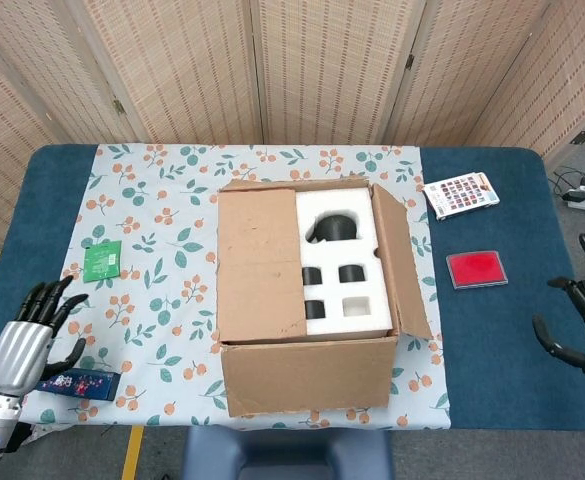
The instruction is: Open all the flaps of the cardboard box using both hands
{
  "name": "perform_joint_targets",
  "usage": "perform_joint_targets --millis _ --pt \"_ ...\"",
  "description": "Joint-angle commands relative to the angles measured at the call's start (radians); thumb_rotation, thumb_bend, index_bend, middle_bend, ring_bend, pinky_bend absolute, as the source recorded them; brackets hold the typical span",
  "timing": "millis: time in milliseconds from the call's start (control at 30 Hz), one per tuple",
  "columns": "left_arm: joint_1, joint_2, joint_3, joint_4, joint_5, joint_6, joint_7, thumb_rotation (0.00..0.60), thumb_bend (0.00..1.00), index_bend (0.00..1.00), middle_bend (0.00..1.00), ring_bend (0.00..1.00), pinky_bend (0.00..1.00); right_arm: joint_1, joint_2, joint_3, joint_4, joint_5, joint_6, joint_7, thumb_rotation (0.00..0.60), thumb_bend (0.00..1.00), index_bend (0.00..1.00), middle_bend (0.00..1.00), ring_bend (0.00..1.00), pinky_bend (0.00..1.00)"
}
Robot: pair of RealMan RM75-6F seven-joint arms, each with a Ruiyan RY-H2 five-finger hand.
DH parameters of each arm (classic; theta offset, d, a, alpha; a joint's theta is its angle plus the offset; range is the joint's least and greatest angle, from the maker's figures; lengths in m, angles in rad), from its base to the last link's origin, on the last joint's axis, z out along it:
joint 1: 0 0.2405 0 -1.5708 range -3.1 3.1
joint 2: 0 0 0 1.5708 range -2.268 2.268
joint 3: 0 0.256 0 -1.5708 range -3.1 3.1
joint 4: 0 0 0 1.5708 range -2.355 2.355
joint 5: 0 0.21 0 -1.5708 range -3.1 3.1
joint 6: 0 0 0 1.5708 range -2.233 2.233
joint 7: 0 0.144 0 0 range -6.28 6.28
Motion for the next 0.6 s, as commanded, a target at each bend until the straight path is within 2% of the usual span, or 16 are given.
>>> perform_joint_targets --millis 33,133,300,433,600 --pt "-0.088 0.042 -0.012 -0.117 0.034 -0.091 0.053 0.6 0.8 0.33 0.1 0.02 0.02 -0.095 -0.111 -0.032 0.126 -0.009 0.025 0.124 0.338 0.45 0.36 0.02 0.01 0.0" --pt "-0.157 0.049 -0.043 -0.183 -0.003 -0.186 0.051 0.6 0.87 0.4 0.11 0.01 0.0 -0.107 -0.121 -0.032 0.153 -0.004 0.007 0.186 0.35 0.45 0.36 0.01 0.0 0.0" --pt "-0.273 0.013 -0.099 -0.23 -0.073 -0.325 0.09 0.6 0.88 0.44 0.15 0.01 0.0 -0.131 -0.123 -0.017 0.189 -0.016 0.021 0.231 0.354 0.45 0.36 0.01 0.0 0.0" --pt "-0.346 -0.047 -0.136 -0.207 -0.109 -0.383 0.097 0.6 0.88 0.45 0.22 0.04 0.03 -0.154 -0.115 -0.003 0.202 -0.001 0.03 0.266 0.378 0.45 0.36 0.01 0.0 0.0" --pt "-0.426 -0.125 -0.177 -0.15 -0.131 -0.419 0.074 0.6 0.88 0.47 0.23 0.05 0.07 -0.185 -0.111 0.016 0.228 0.021 0.047 0.317 0.383 0.45 0.36 0.01 0.0 0.0"
